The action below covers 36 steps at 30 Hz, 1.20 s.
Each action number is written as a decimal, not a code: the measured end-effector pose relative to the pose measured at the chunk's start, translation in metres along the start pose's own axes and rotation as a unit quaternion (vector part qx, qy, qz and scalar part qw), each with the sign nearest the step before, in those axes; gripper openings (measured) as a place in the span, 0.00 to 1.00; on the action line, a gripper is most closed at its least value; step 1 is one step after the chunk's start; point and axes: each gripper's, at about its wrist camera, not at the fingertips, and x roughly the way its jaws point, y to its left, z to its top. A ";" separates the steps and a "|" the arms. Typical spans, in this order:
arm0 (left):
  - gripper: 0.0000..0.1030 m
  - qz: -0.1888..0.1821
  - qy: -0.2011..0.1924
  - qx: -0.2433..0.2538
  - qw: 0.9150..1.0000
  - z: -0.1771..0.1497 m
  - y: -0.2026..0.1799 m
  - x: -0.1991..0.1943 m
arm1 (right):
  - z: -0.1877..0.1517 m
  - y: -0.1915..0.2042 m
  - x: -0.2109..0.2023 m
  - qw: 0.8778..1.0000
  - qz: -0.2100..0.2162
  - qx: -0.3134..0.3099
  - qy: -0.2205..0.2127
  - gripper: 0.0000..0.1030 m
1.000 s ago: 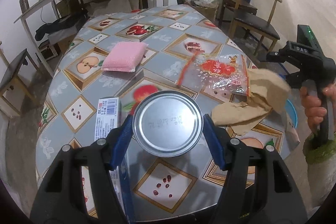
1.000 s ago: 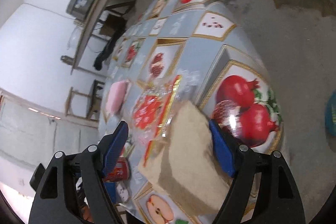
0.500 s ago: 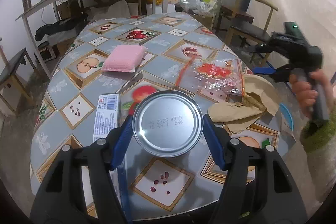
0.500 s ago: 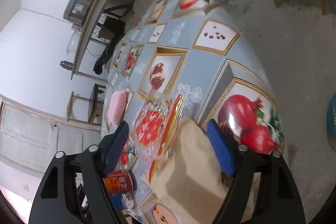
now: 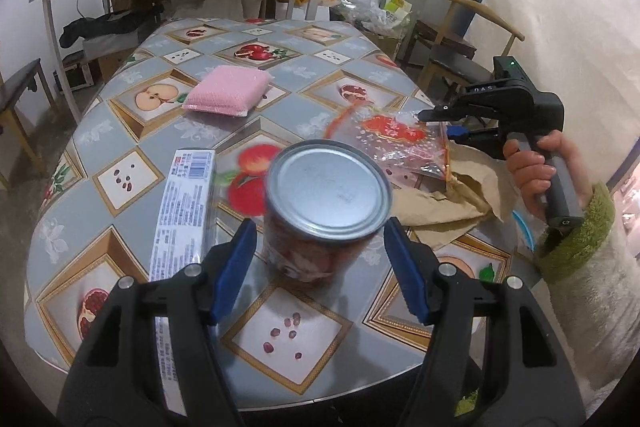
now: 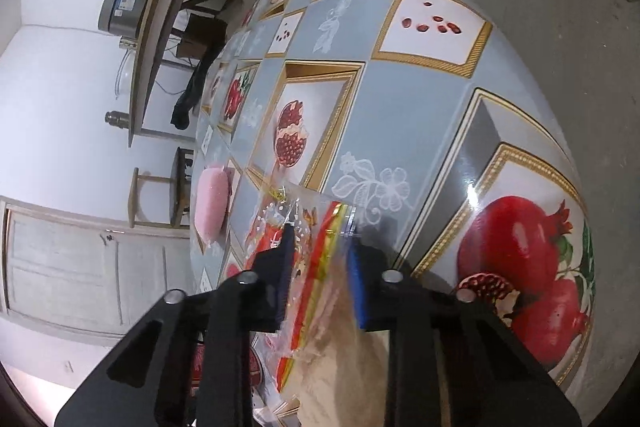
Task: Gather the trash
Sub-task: 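Lift the red can with the left gripper while the right holds the wrapper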
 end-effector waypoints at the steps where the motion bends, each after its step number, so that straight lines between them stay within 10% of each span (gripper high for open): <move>1: 0.61 -0.002 0.000 -0.002 1.000 0.000 0.000 0.000 | 0.000 0.001 0.000 1.000 0.001 -0.001 -0.001 0.18; 24: 0.61 0.006 -0.003 -0.016 1.000 0.004 0.000 0.013 | 0.005 -0.008 0.024 0.994 0.079 0.062 0.039 0.27; 36: 0.61 0.007 -0.004 -0.019 1.000 0.006 0.000 0.013 | 0.000 0.006 0.012 0.993 0.108 0.039 0.027 0.06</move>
